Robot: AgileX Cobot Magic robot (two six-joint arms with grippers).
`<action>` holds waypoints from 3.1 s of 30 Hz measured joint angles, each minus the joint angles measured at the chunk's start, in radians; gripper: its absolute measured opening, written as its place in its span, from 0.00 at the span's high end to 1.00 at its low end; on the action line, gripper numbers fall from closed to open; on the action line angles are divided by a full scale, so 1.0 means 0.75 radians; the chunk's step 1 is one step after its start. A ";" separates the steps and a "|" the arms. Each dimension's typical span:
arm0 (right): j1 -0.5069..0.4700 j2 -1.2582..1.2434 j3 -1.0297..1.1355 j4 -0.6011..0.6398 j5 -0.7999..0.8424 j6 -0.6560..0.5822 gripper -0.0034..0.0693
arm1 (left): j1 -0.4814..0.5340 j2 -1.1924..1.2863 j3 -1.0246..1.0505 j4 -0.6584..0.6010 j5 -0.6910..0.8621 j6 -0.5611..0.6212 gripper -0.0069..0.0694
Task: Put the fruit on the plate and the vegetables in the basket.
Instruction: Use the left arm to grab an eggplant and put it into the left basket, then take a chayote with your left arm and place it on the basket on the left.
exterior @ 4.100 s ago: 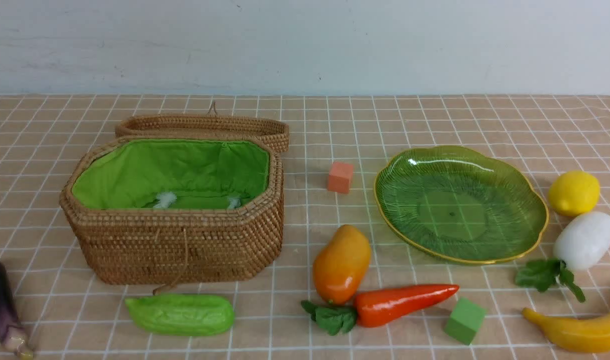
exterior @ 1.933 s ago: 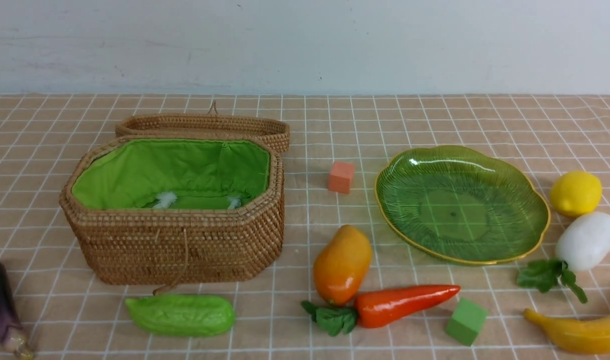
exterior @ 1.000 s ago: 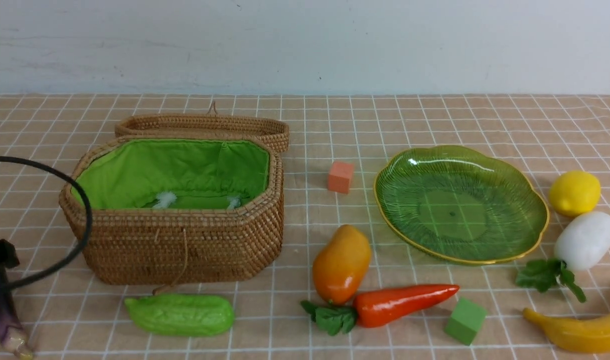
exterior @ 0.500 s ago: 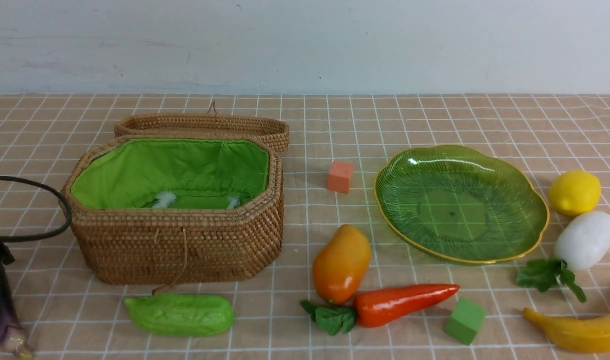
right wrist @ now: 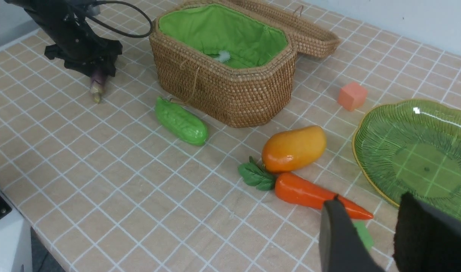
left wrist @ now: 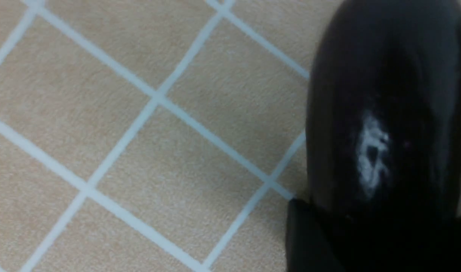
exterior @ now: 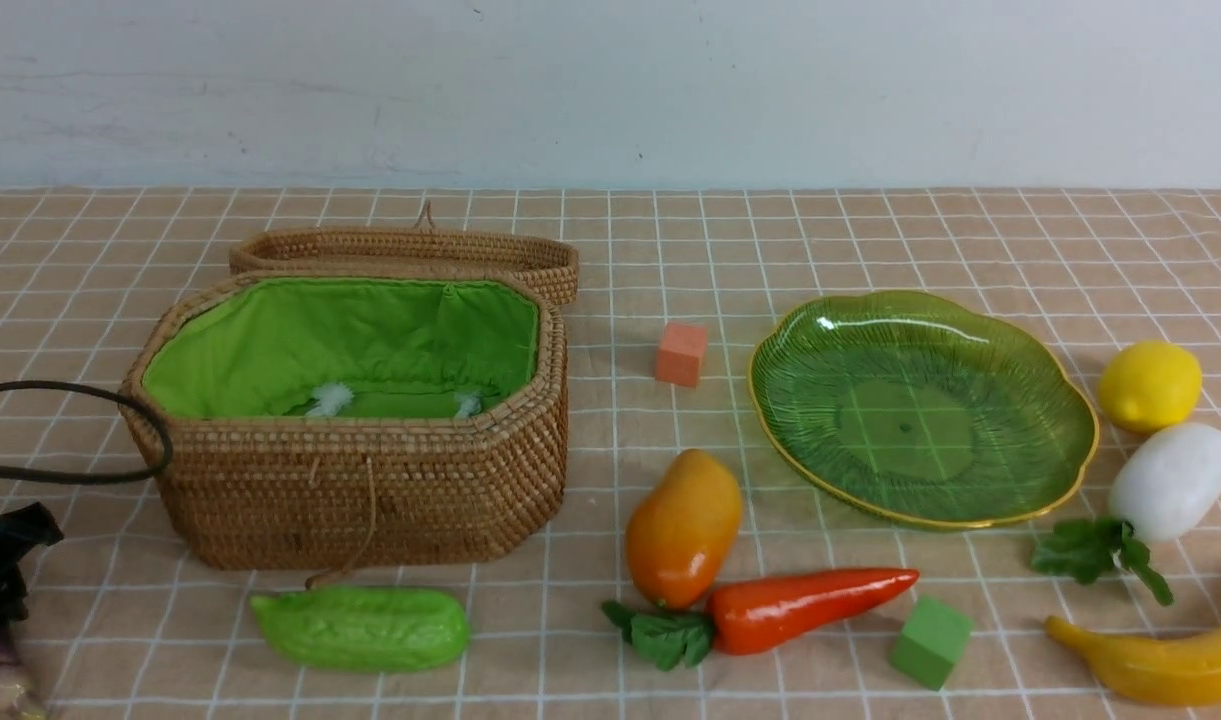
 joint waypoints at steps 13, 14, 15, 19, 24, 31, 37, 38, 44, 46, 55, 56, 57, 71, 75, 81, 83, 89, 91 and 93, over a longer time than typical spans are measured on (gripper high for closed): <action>0.000 0.000 0.000 -0.016 -0.048 0.000 0.63 | -0.144 -0.494 -0.126 0.013 0.228 0.413 0.45; 0.000 0.000 0.000 -0.027 -0.072 0.000 0.63 | -0.255 -0.560 -0.191 0.010 0.249 0.616 0.45; 0.000 0.000 0.000 -0.029 -0.078 0.000 0.63 | -0.268 -0.571 -0.207 0.008 0.251 0.670 0.45; 0.000 0.000 0.000 -0.036 -0.099 0.000 0.63 | -0.512 -0.590 -0.345 0.003 0.266 1.142 0.45; 0.000 0.000 0.000 -0.036 -0.094 0.000 0.63 | -0.671 -0.423 -0.516 -0.001 0.283 1.456 0.45; 0.000 0.002 0.000 -0.013 -0.035 0.000 0.63 | -0.752 -0.125 -0.660 0.152 0.323 1.500 0.45; 0.000 0.002 0.000 0.010 -0.029 0.000 0.63 | -0.797 -0.074 -0.665 0.299 0.202 1.462 0.26; 0.000 0.002 0.000 0.012 -0.029 0.000 0.63 | -0.799 -0.074 -0.665 0.304 0.186 1.437 0.20; 0.000 0.002 0.000 0.015 -0.023 0.000 0.63 | -0.803 -0.124 -0.667 0.302 0.223 1.165 0.07; 0.000 0.002 0.000 0.015 -0.019 0.000 0.63 | -0.808 -0.165 -0.667 0.275 0.270 1.013 0.11; 0.000 0.002 0.000 0.014 -0.016 0.000 0.63 | -1.068 -0.450 -0.588 0.054 0.668 0.807 0.77; 0.000 0.002 0.000 0.012 -0.016 0.000 0.63 | -1.139 -0.464 -0.541 0.038 0.741 0.883 0.85; 0.000 0.002 0.000 0.011 -0.016 0.000 0.63 | -1.161 -0.466 -0.532 0.033 0.752 0.912 0.87; 0.000 0.002 0.000 0.005 -0.016 -0.004 0.63 | -1.345 -0.289 -0.173 0.274 0.595 1.103 0.29; 0.000 0.002 0.000 0.005 -0.014 -0.004 0.63 | -1.345 -0.206 -0.170 0.364 0.533 1.097 0.09; 0.000 0.002 0.000 0.005 -0.004 -0.004 0.63 | -1.345 -0.108 -0.169 0.519 0.510 1.040 0.07; 0.000 0.002 0.000 0.008 0.002 -0.004 0.63 | -1.345 -0.069 -0.169 0.605 0.496 0.962 0.12; 0.000 0.002 0.000 0.009 0.010 -0.004 0.63 | -1.345 0.002 -0.169 0.670 0.482 0.888 0.18; 0.000 0.002 0.000 0.009 0.010 -0.004 0.63 | -1.345 0.029 -0.169 0.674 0.473 0.881 0.19; 0.000 0.002 0.000 0.010 0.010 -0.004 0.63 | -1.345 0.052 -0.169 0.666 0.469 0.878 0.19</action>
